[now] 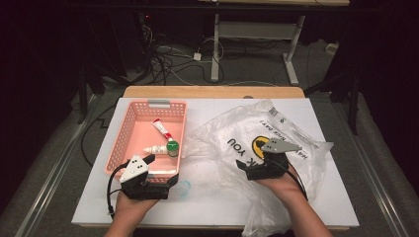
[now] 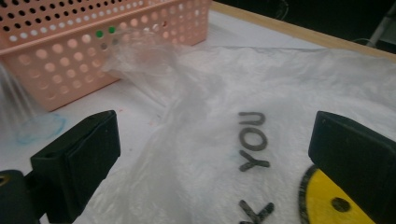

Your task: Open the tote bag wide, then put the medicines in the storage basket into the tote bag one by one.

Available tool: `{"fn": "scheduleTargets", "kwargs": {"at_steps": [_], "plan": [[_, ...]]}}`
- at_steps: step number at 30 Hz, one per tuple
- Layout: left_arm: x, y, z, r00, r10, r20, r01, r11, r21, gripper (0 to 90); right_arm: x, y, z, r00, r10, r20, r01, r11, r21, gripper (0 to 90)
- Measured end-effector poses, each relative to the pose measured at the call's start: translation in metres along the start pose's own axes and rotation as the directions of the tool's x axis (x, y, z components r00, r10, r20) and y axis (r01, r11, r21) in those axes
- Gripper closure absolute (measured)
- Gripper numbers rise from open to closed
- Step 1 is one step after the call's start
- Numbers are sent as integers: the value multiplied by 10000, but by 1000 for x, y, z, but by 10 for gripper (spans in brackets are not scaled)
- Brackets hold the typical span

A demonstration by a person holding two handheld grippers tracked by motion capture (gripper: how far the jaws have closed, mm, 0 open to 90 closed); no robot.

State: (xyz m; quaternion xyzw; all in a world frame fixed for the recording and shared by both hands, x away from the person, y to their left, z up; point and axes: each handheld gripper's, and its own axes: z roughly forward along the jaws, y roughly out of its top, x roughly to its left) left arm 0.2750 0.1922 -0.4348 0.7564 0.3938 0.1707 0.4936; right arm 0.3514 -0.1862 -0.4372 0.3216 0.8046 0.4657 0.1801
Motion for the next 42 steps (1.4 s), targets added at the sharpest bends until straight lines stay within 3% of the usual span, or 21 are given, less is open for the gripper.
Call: {"fn": "scheduleTargets", "kwargs": {"at_steps": [6,8,14,26,32,42], "plan": [[2,1,1,10000,-55,-15,55,10000,-8,0,13,1,-1,9986,-298,-430,298,9996,-2,63],[1,2,1,10000,-25,-18,25,10000,-39,0,15,-1,-1,9983,-444,-375,448,9990,89,73],[1,1,0,10000,88,17,-88,10000,-6,0,21,-11,5,9963,-498,-700,559,9946,874,164],[1,3,1,9999,147,91,-146,9999,-23,0,23,-25,20,9927,-657,-1012,890,9650,2467,230],[0,3,3,9997,207,163,-208,9998,25,0,18,-34,23,9913,-537,-1201,868,9530,2903,323],[-1,4,5,9996,213,165,-214,9998,41,0,19,-36,26,9881,-837,-1291,1182,9499,2892,554]]}}
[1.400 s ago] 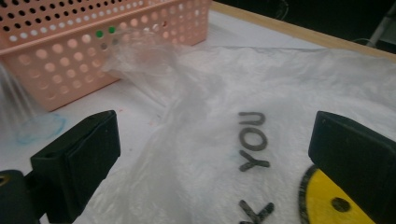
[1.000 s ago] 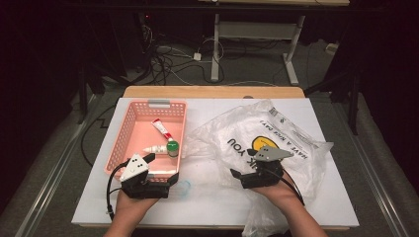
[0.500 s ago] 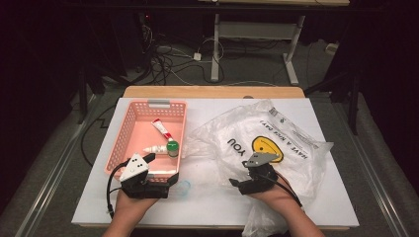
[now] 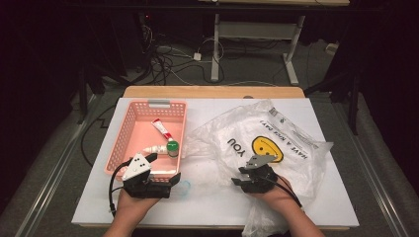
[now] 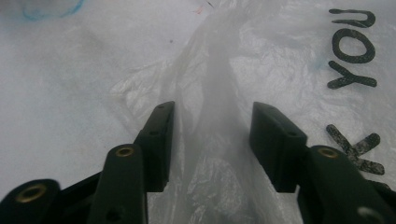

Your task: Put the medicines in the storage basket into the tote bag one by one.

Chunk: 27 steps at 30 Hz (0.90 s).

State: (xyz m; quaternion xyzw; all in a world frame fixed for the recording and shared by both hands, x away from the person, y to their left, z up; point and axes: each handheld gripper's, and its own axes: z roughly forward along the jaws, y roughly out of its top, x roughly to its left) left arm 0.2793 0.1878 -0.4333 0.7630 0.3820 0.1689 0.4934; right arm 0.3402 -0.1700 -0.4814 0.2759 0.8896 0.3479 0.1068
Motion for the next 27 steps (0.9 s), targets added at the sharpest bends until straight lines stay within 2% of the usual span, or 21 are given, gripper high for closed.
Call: {"fn": "scheduleTargets", "kwargs": {"at_steps": [5,14,19,27], "plan": [[0,0,1,10000,-5,30,5,10000,24,0,0,0,-1,10000,-55,-12,55,10000,41,696],[0,-2,1,9999,-54,120,54,10000,7,0,-6,-1,-2,9997,216,-91,-216,9998,-53,829],[2,-2,2,9997,-109,237,109,9999,1,0,-6,-3,-3,9993,344,-140,-347,9992,-195,867],[2,-3,0,9998,-121,169,121,9999,-11,0,-8,-4,-4,9990,431,-77,-433,9983,-384,888]]}}
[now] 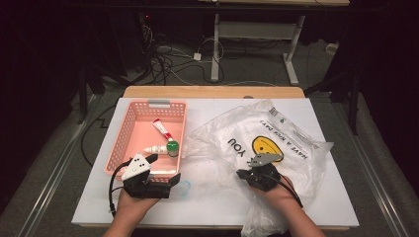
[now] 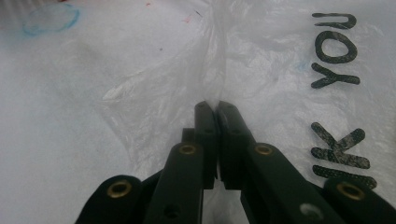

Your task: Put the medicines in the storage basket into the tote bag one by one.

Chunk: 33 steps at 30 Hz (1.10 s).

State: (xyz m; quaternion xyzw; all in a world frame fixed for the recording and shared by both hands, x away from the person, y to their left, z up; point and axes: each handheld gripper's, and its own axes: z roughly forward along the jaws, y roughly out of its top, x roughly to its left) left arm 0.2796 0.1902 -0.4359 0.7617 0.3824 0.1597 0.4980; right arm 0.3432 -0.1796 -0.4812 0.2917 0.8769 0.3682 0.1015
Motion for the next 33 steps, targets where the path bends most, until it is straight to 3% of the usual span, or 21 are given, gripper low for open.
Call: {"fn": "scheduleTargets", "kwargs": {"at_steps": [14,21,33], "plan": [[-2,0,-1,9999,38,-114,-38,10000,-5,0,-3,1,-12,9998,116,140,-104,9967,-804,898],[-1,0,-2,9999,-17,-148,16,10000,-40,0,-4,5,-27,9995,167,278,-119,9864,-1641,898],[7,1,-7,9992,-239,-305,236,9997,-90,0,-11,11,-47,9985,316,443,-190,9650,-2615,900]]}}
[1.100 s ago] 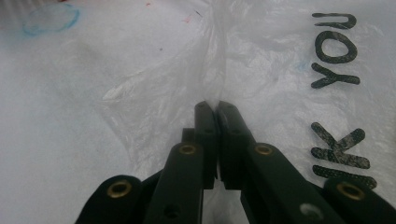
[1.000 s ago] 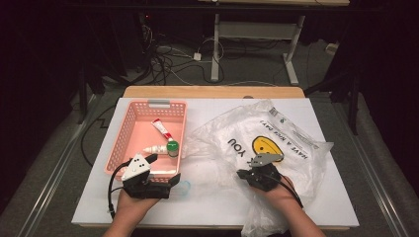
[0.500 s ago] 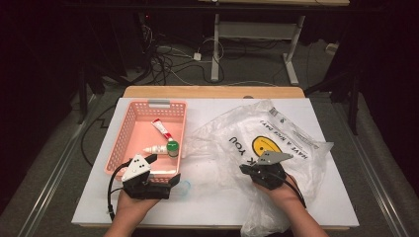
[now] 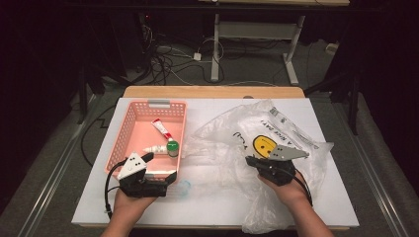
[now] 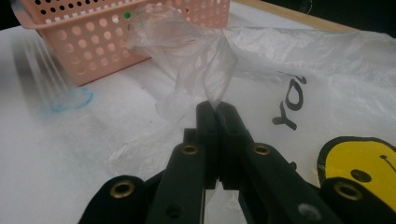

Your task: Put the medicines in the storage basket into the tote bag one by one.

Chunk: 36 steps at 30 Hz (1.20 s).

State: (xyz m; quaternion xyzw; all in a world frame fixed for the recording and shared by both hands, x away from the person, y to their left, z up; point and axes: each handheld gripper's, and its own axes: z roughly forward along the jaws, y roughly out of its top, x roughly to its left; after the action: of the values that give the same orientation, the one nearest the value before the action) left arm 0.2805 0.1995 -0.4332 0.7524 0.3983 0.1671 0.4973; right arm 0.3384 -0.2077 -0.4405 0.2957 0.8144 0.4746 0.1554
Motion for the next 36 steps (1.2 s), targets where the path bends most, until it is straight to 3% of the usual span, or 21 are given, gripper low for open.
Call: {"fn": "scheduleTargets", "kwargs": {"at_steps": [6,14,23,31,36], "plan": [[9,0,-4,9998,-122,-176,122,9999,-23,0,-3,4,-7,9999,108,37,-107,9994,-336,899],[27,0,-15,9969,-526,-582,510,9983,-277,0,-3,10,-16,9998,-98,181,110,9978,-649,899],[40,-3,-20,9917,-704,-1078,694,9975,-134,0,-5,14,-24,9995,-85,292,111,9958,-910,900],[48,-2,-25,9875,-1046,-1177,1041,9945,-109,0,-6,15,-28,9993,-107,370,144,9947,-1013,900],[43,10,-23,9888,-1066,-1042,1057,9943,-137,0,-5,15,-28,9992,-113,386,153,9944,-1046,900]]}}
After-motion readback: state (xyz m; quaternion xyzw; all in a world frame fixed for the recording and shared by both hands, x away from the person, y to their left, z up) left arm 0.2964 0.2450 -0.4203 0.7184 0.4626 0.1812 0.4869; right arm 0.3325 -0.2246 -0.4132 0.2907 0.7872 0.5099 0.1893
